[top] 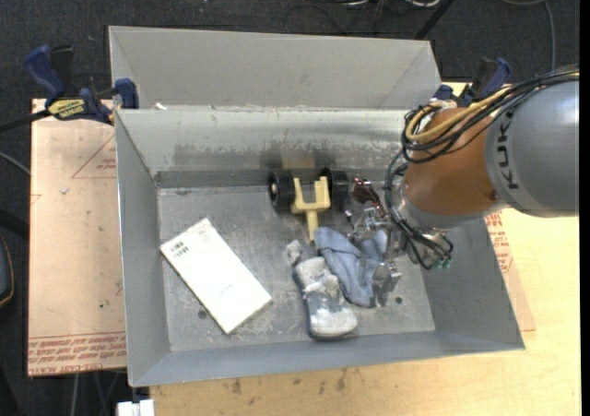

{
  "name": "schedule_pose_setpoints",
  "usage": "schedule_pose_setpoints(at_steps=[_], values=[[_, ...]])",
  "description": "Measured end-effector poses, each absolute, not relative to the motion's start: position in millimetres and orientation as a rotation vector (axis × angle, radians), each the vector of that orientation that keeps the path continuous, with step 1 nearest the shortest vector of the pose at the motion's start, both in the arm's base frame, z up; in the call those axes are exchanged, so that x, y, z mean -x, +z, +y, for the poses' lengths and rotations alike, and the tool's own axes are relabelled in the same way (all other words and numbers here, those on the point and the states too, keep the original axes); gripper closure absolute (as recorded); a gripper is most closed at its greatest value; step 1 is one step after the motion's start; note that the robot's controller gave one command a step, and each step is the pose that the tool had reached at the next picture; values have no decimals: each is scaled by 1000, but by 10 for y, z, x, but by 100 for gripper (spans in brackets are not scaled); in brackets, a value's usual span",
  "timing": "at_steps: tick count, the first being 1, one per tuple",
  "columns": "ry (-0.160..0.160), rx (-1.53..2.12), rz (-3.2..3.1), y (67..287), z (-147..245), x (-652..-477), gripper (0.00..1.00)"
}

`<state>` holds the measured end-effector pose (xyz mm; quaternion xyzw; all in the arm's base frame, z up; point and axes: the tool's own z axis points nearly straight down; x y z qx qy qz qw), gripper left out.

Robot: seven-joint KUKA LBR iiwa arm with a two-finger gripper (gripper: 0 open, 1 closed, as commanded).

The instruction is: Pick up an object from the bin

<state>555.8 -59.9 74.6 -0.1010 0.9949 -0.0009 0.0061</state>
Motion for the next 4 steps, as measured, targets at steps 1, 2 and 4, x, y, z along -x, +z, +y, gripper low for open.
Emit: schedule_pose_setpoints(at_steps=[1, 2, 4], values=[[-2, 527, 3086, 761, -614, -5560, 0], [2, 315, 3120, 777, -585, -5582, 100], [2, 315, 3121, 799, -585, -5578, 100]])
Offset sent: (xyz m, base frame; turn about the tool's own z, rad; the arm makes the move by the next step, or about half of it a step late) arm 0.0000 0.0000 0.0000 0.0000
